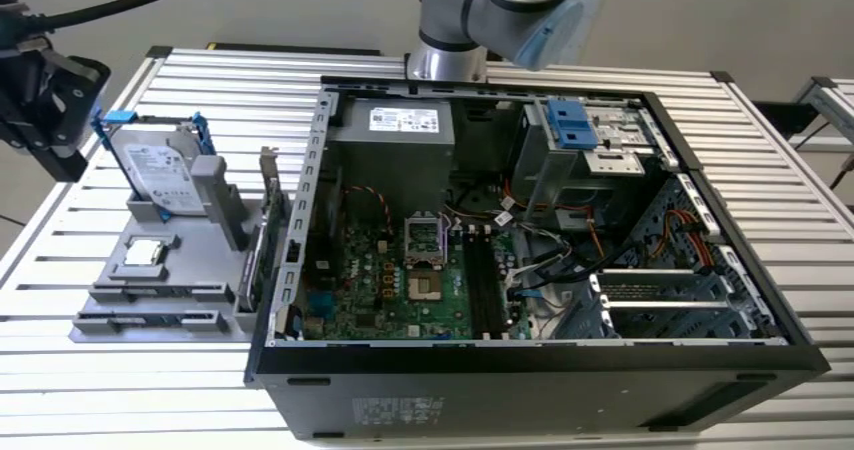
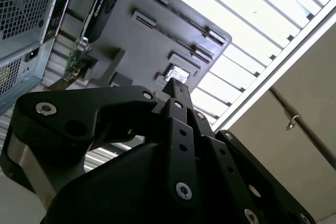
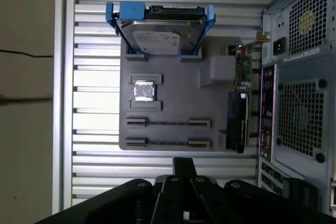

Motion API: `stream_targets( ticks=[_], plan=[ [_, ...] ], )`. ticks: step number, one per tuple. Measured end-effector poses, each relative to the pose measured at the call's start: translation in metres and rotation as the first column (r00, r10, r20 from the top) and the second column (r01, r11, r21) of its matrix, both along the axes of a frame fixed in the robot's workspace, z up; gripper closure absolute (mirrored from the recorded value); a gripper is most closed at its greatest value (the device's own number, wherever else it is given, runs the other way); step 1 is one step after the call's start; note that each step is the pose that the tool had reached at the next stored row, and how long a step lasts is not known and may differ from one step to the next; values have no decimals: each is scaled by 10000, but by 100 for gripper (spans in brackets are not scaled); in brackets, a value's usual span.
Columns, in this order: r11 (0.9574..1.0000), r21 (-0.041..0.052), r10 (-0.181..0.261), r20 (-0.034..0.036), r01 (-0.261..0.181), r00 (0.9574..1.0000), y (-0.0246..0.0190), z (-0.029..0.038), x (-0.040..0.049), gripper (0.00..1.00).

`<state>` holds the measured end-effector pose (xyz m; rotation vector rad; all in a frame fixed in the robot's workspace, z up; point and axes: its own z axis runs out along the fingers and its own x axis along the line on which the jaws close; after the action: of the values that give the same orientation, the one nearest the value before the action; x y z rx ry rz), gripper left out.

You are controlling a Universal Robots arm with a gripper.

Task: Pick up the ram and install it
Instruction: 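Reach for the ram, then pick up the ram and move it above insertion slot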

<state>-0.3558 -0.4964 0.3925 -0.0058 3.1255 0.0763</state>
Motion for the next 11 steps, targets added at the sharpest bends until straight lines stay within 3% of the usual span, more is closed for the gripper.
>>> stream_targets(
  ticks=[11],
  plan=[
    [10000, 1, 0, -21, 0, 10000, -117, -2, 0, 100]
  ],
)
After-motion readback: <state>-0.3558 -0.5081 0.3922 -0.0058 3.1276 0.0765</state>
